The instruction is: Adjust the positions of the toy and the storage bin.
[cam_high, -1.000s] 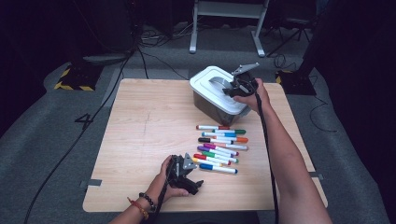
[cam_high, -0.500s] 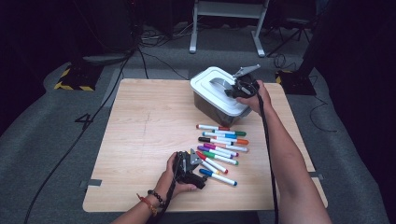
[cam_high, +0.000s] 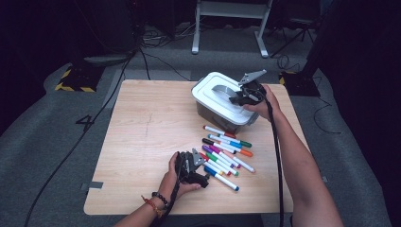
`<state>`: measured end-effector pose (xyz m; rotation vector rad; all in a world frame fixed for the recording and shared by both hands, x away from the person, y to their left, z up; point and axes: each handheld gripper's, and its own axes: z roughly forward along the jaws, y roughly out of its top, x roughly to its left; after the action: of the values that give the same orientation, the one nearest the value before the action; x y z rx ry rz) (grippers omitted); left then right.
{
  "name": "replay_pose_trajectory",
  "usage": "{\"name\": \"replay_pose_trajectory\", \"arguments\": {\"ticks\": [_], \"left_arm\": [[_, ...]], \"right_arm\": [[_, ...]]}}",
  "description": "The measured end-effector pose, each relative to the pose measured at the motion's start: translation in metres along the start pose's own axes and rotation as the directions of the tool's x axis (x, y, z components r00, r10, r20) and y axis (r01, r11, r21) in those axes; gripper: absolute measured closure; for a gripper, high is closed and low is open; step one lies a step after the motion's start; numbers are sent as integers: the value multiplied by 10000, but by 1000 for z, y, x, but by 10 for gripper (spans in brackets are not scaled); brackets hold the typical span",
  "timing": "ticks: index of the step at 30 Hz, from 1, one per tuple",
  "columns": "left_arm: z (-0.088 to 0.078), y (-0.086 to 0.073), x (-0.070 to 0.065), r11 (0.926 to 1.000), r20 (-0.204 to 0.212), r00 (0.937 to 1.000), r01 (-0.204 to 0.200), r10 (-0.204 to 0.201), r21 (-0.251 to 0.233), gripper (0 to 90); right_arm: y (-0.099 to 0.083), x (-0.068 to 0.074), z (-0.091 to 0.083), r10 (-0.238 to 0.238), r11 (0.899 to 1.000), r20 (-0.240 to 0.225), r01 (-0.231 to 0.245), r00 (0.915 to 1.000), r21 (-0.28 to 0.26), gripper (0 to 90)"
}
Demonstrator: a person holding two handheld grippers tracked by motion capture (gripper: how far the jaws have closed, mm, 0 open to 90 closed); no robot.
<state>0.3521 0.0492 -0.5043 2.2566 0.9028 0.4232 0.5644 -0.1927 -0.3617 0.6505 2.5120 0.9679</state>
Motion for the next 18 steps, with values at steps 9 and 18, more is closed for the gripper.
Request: {"name": "replay_pose_trajectory", "arguments": {"ticks": [9, 18], "left_arm": [[-8, -10, 17, 9999, 143, 9998, 124, -126, 116, 4], [-13, -15, 20, 9999, 23, 10000, 90, -90, 97, 5]], "right_arm": [[3, 15, -2, 4, 10000, -223, -5, 9998, -71, 672], [6, 21, 2, 367, 9993, -335, -366, 9988, 48, 672]]}}
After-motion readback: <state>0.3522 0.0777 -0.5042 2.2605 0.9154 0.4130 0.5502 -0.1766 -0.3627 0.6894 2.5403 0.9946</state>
